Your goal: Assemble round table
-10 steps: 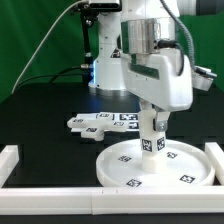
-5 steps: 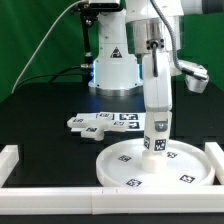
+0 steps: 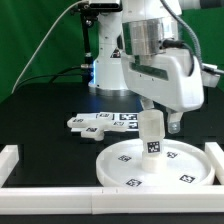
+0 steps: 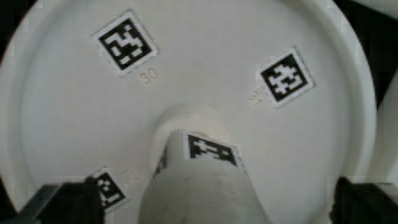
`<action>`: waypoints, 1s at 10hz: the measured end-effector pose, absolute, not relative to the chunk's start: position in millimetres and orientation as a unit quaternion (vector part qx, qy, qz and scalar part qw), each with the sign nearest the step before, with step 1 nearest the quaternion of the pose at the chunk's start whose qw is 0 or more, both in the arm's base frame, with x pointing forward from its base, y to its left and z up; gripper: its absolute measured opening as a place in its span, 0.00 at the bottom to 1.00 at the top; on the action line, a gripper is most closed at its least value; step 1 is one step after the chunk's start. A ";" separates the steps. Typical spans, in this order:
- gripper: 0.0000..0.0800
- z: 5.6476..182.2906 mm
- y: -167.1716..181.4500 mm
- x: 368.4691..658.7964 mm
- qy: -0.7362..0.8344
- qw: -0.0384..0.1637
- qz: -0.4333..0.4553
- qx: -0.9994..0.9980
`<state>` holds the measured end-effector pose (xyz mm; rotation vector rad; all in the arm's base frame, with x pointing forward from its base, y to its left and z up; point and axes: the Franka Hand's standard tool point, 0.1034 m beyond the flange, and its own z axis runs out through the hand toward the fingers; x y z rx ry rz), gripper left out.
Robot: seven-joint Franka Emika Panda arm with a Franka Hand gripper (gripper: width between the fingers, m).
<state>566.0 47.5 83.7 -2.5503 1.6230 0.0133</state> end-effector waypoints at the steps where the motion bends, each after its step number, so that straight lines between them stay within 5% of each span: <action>1: 0.81 83.7 47.3 566.1 0.501 0.059 0.002 -0.864; 3: 0.81 83.8 45.4 566.3 0.410 0.052 -0.005 -0.911; 5: 0.81 85.4 41.8 568.9 0.202 0.025 -0.018 -0.979; 8: 0.81 85.3 42.0 568.4 0.109 0.021 -0.016 -0.994; 9: 0.66 85.3 42.0 568.4 0.128 0.021 -0.016 -0.991; 10: 0.66 85.3 41.9 568.4 0.127 0.021 -0.016 -0.992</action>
Offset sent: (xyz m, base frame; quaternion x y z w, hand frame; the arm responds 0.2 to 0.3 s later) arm 0.0080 -0.0094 0.0006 -0.0432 0.0306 -0.4666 0.8829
